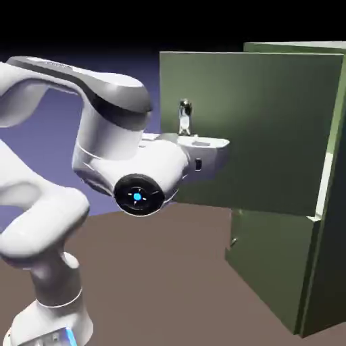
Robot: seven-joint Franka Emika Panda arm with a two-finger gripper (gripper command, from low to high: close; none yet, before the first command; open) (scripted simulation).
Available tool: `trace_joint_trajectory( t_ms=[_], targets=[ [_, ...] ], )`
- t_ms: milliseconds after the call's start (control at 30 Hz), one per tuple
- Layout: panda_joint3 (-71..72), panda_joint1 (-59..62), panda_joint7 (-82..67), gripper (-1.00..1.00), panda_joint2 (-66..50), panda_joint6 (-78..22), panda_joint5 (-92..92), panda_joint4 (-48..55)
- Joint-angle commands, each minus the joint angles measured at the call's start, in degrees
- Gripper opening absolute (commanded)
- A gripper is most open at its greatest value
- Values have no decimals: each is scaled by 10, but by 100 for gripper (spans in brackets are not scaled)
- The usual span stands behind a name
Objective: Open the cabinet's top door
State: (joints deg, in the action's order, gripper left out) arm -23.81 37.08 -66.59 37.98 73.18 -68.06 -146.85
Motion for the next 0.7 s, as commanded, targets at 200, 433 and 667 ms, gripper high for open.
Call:
trace_joint_trajectory(
  t_ms=[200, 433, 667],
  targets=[
    [-89, -45, -56, -100, -145, -153, 69, 134],
    [-146, -70, -124, -100, -291, -301, 102, 273],
    [-162, -54, -201, -100, -433, -437, 123, 417]
  ],
)
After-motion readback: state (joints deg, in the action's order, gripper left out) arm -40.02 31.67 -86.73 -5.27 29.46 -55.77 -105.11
